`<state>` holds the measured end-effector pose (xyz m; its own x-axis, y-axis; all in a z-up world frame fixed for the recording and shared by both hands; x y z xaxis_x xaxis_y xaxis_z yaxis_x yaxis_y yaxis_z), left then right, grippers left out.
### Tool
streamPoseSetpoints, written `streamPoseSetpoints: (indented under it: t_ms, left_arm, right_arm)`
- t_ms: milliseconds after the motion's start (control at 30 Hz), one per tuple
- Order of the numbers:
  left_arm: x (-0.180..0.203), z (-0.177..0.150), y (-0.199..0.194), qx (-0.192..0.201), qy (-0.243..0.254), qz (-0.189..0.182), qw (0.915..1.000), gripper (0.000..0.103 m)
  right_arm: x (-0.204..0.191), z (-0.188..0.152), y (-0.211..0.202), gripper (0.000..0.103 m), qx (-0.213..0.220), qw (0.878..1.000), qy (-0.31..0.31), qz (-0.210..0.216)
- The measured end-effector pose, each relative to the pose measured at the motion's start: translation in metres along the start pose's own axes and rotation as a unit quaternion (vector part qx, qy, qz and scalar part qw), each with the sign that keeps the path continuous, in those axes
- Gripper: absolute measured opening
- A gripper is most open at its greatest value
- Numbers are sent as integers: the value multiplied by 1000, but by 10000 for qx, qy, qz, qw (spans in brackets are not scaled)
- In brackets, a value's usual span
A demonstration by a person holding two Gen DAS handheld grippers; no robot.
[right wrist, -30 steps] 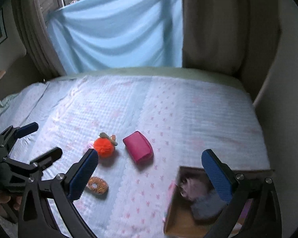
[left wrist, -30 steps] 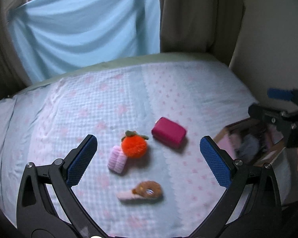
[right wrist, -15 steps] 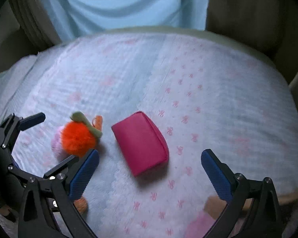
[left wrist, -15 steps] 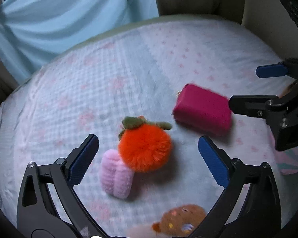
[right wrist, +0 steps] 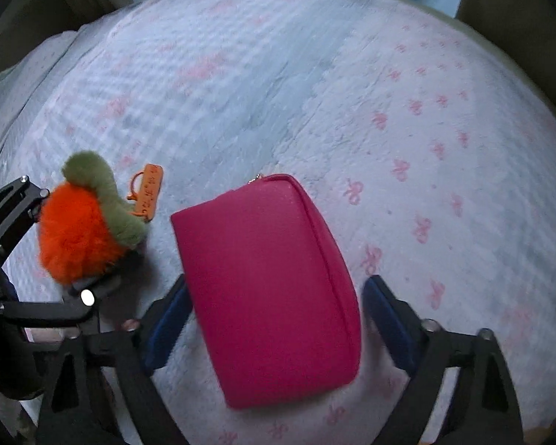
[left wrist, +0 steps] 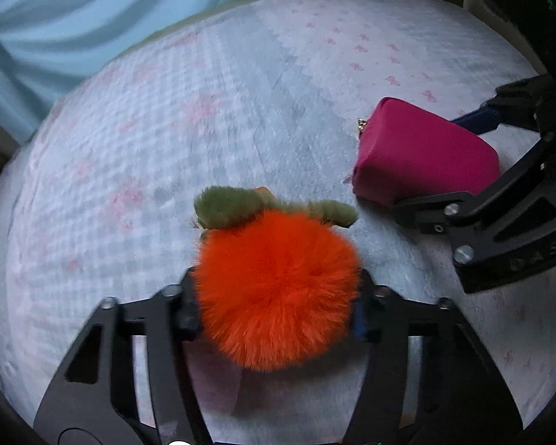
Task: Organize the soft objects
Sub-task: 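Grasp the orange pompom with the left tool while the right grasps the pink pouch, then carry the orange pompom and pink pouch in both tools over the box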
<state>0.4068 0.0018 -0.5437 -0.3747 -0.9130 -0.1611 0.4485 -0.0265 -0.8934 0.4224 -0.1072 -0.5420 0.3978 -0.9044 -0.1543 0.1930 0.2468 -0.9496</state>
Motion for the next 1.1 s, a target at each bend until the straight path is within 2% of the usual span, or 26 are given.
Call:
streamPoseSetpoints:
  t_ms: [67, 100, 133, 533, 767, 1100]
  left_arm:
    - [-2, 1, 4, -25, -92, -52, 9999, 37]
    - [-3, 1, 5, -30, -123, -71, 9999, 35]
    - [-4, 1, 7, -47, -157, -100, 9998, 35]
    - [-7, 10, -5, 51, -221, -136, 9997, 32]
    - [-4, 19, -27, 188, -203, -108, 9996, 32]
    - [3, 30, -96, 325, -356, -50, 9988, 32]
  right_arm:
    - [0, 2, 2, 81, 43, 10000, -81, -38]
    - [-1, 3, 1, 72, 69, 9998, -149, -75]
    - [-2, 3, 1, 68, 91, 9997, -216, -122]
    - [3, -3, -16, 40, 283, 9996, 24, -21]
    - [8, -10, -38, 37, 390, 9989, 244, -74]
    - [1, -14, -114, 36, 736, 9963, 432, -138]
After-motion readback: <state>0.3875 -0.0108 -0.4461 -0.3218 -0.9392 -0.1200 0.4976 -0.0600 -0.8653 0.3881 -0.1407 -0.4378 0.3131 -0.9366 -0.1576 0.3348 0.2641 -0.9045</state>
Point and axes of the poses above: each gripper's, at about its wrist camera, not at the fingertips, and y roughly the way its jaws point, x to its right, z to its top, the point moved 8 cm from there along y, roughly the way its jaws point, and after that the axes turned 1 degree about -x, right-handed, at the moved point
